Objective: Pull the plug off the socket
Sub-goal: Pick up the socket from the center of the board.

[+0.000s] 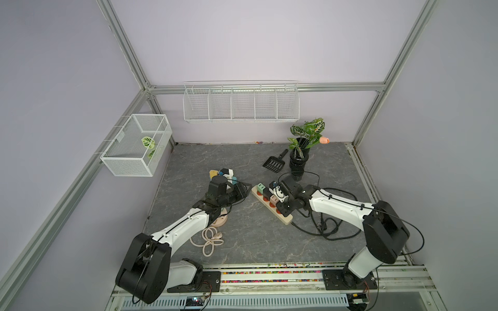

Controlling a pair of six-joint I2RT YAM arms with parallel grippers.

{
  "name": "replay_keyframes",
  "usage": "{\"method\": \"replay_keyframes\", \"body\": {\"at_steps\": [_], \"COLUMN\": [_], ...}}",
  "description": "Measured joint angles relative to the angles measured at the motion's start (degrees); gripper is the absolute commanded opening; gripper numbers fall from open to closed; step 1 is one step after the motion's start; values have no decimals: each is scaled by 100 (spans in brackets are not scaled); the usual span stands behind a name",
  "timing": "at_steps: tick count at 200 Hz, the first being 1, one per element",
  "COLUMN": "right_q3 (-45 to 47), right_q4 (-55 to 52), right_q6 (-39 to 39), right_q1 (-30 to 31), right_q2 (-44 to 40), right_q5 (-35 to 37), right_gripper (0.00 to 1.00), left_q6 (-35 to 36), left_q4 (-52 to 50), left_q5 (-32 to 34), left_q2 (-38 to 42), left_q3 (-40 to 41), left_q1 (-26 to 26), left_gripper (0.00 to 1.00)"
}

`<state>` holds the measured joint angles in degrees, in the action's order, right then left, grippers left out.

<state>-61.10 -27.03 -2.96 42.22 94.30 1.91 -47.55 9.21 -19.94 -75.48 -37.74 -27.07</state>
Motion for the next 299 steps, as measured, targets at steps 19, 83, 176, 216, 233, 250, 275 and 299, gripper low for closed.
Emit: {"method": "replay_keyframes", "body": {"at_steps": [19,83,176,216,233,250,275,299], "right_q3": [136,389,841,973,970,960,984,1034], "right_q4": [251,675,1069,1110,1226,1281,1311,1368], "right_q6": [33,264,319,136,28,-96,-236,-273], "right_q1": [63,90,127,125,120,120,120,120], "right_q2": [-2,-83,-417,-1008,-1126,-1073,-946,-946], "right_q5": [15,-24,-293,-146,-140,-164,-221,-319], "right_gripper": [48,22,0,0,0,0,0,0], "left_q6": [20,299,76,57,-114,-350,-612,-815], "left_q4": [-149,-511,151,267,734,1132,1805,2350], "left_q5": [-48,11,-623,-282,-315,-369,-426,-433], "left_q2": [-208,-341,-1005,-769,-780,-903,-1123,-1207], "left_q3": [-96,-1086,-671,-444,-101,219,599,866], "left_q1": [0,0,-83,-74,-85,-155,-326,-260], "left_gripper": [61,48,72,57,55,55,57,57]}}
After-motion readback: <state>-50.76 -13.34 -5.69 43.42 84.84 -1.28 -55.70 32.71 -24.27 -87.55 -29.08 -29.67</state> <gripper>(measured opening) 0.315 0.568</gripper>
